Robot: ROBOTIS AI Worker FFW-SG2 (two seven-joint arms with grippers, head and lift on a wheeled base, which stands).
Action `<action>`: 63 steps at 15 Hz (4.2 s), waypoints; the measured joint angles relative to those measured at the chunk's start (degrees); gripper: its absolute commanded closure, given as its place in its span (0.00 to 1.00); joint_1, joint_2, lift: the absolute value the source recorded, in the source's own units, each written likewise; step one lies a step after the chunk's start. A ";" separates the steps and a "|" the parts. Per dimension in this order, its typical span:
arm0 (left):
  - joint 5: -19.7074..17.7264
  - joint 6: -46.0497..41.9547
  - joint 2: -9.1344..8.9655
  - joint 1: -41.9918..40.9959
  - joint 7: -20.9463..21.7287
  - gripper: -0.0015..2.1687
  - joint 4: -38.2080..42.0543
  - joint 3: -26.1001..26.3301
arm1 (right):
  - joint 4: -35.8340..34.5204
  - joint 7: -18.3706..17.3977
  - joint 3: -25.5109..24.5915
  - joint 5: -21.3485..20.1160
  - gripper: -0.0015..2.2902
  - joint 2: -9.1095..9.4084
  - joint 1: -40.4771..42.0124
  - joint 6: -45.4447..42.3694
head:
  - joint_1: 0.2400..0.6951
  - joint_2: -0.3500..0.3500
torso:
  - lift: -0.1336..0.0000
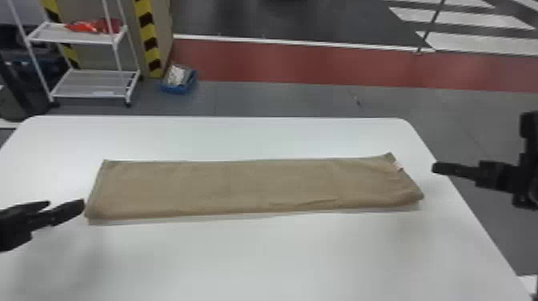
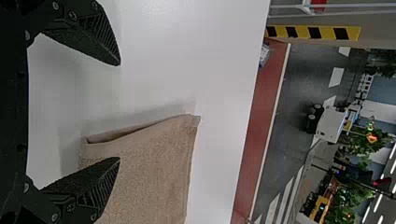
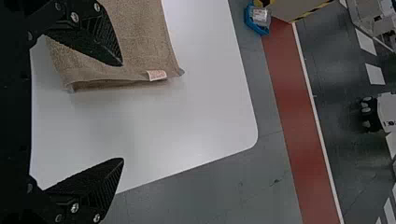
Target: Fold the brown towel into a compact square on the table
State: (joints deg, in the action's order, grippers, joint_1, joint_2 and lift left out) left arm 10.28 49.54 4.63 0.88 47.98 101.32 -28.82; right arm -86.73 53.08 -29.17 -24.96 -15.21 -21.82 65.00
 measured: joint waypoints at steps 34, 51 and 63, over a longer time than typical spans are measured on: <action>2.23 1.78 -0.91 5.79 1.86 0.84 -6.48 10.02 | 1.83 -0.27 -0.53 0.09 0.08 -0.53 0.19 -1.69 | 1.00 0.19 | 0.07; 9.83 -5.17 2.30 4.34 15.24 0.99 -1.20 1.92 | 3.41 -0.56 -0.77 0.38 0.08 -0.50 0.28 -3.16 | 1.00 0.29 | 0.07; 11.35 13.79 -4.61 2.28 3.48 0.99 18.89 25.09 | 0.58 0.15 -1.70 0.42 0.08 -0.43 2.65 -0.82 | 1.00 0.03 | 0.07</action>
State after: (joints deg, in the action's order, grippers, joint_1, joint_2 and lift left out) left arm 21.63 63.33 0.01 3.16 51.46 120.21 -3.74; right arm -86.15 53.24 -30.86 -24.54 -15.63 -19.17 64.18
